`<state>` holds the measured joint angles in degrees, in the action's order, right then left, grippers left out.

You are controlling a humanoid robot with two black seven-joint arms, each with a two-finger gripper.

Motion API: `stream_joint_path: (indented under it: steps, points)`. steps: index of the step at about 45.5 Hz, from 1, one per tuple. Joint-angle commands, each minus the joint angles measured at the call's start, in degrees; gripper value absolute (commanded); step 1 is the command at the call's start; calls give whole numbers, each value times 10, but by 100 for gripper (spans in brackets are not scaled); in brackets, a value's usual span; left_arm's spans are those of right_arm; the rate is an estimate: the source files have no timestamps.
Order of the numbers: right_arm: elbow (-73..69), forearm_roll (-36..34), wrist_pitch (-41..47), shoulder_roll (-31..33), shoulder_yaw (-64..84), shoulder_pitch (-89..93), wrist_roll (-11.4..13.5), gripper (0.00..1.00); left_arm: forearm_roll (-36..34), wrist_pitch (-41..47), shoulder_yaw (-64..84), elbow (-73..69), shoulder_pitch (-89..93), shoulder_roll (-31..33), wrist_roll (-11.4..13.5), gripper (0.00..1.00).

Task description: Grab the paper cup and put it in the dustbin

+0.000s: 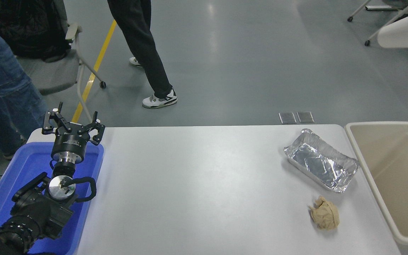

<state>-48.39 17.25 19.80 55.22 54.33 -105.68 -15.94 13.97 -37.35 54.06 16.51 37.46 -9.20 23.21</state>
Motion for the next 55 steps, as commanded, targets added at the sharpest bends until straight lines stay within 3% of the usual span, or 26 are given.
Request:
stream_joint_path:
  steps: [1, 15, 25, 41, 55]
  points:
    - [60, -63, -114, 46, -181, 257, 0, 0, 0, 0, 0, 0, 0, 0, 0, 99]
    - [167, -251, -209, -48, -305, 485, 22, 0, 0, 0, 0, 0, 0, 1, 0, 99]
    - [245, -336, -267, -131, -372, 576, 59, 0, 0, 0, 0, 0, 0, 1, 0, 99]
    - [346, -347, -282, -236, -472, 672, 137, 0, 0, 1, 0, -1, 0, 1, 0, 99]
    - [355, -348, -282, -254, -495, 699, 185, 0, 0, 1, 0, 0, 1, 1, 0, 99]
